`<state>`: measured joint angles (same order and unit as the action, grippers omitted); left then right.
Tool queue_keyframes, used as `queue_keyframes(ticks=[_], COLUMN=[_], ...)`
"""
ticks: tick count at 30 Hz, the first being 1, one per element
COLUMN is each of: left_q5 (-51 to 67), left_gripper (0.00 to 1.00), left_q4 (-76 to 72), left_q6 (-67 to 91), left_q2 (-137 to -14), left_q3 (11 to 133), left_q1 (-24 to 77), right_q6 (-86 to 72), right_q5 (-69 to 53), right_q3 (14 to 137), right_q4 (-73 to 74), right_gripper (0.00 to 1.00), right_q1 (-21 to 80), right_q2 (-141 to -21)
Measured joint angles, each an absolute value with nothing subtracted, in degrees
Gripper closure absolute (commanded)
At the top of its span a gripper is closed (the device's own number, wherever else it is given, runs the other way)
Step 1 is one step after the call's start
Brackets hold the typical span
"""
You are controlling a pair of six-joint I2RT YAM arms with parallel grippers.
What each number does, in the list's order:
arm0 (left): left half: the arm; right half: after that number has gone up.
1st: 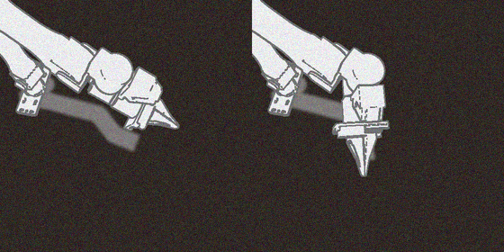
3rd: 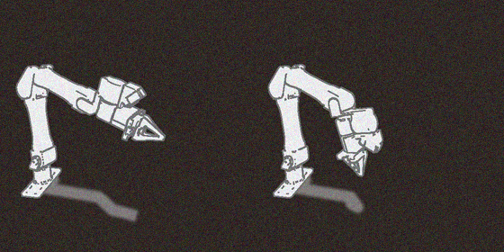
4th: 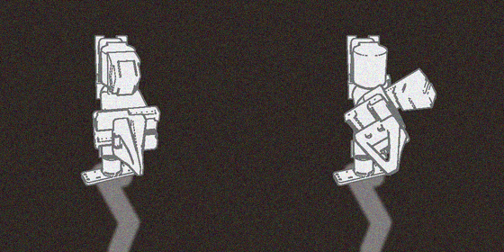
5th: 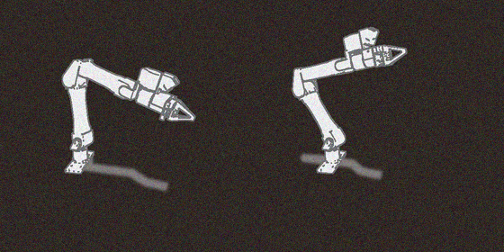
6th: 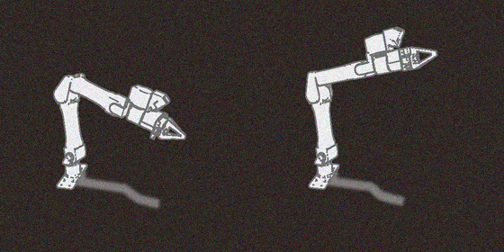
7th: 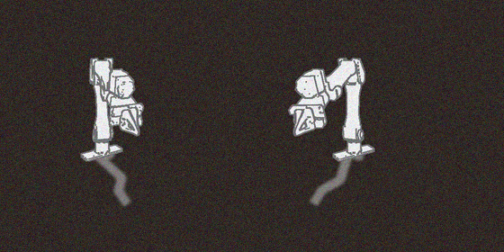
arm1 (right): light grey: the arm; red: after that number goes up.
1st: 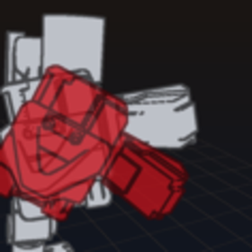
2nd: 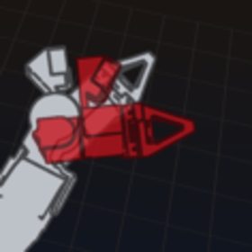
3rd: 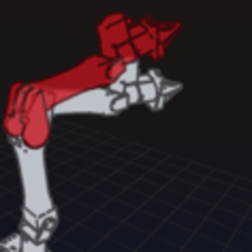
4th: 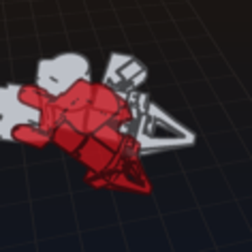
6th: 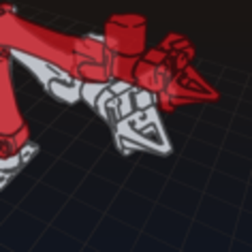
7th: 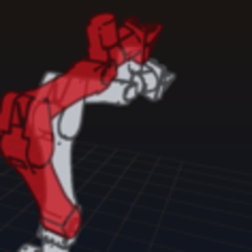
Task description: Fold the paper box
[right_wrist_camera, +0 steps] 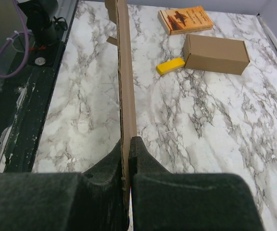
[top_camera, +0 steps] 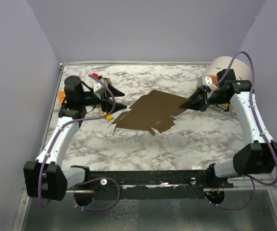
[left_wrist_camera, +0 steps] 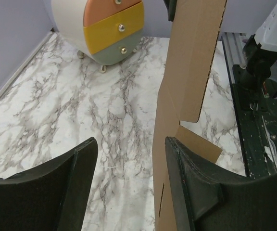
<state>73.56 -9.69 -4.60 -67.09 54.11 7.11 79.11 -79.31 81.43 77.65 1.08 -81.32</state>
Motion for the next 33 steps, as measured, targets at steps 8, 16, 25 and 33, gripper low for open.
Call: queue_keyframes(ticks=[8, 16, 25, 33], left_q5=[75.09, 75.79, 76.84, 77.28], left_gripper=[0.40, 0.40, 0.40, 0.40], left_q4=[-1.83, 5.06, 11.31, 15.18], left_q6=[-11.42, -16.51, -20.78, -24.01], left_q2=[-68.69, -71.13, -73.25, -73.58], left_q3=[55.42, 58.35, 60.64, 60.86], left_q1=[9.43, 11.22, 11.92, 12.14], right_q6=[80.09, 80.44, 80.42, 79.57], right_q5=[-79.29, -78.76, -78.06, -77.36], right_q3=[81.43, 81.43, 81.43, 81.43], right_q4=[78.89, 79.46, 79.46, 79.31], right_gripper=[0.99, 0.99, 0.99, 0.99], right_q1=[1.08, 1.08, 1.08, 1.08], right_q2=[-81.30, -81.30, -81.30, -81.30])
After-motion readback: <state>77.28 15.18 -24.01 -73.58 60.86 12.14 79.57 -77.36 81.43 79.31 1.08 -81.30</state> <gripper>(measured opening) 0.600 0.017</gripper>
